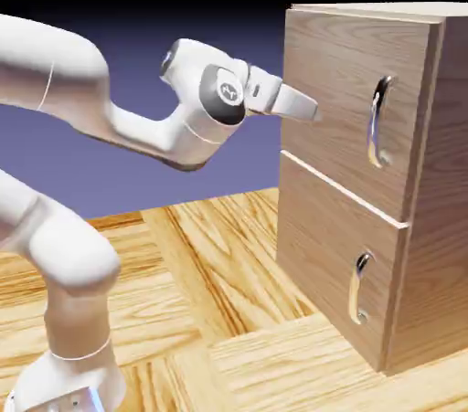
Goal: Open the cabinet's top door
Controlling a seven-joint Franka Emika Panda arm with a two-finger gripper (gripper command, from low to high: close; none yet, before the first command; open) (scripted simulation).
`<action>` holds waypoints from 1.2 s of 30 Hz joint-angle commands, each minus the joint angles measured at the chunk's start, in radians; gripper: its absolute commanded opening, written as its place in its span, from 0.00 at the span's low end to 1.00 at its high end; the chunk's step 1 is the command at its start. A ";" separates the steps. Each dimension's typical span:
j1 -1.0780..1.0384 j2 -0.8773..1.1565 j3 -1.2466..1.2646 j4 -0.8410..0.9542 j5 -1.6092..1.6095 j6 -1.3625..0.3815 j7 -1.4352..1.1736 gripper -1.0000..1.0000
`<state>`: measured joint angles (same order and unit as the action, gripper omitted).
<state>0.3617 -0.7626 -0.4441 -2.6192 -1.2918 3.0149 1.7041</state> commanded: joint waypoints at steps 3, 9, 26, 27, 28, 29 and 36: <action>0.035 -0.019 -0.045 0.019 -0.131 -0.002 0.097 1.00; 0.106 -0.058 -0.135 0.058 -0.392 -0.007 0.292 1.00; 0.306 -0.169 -0.389 0.167 -1.131 -0.019 0.843 1.00; 0.318 -0.175 -0.404 0.173 -1.174 -0.020 0.876 1.00; 0.330 -0.182 -0.419 0.180 -1.218 -0.021 0.908 1.00; 0.342 -0.188 -0.434 0.186 -1.261 -0.022 0.941 1.00; 0.424 -0.233 -0.538 0.231 -1.566 -0.027 1.167 1.00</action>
<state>0.7857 -0.9960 -0.9823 -2.3880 -2.8576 2.9881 2.8716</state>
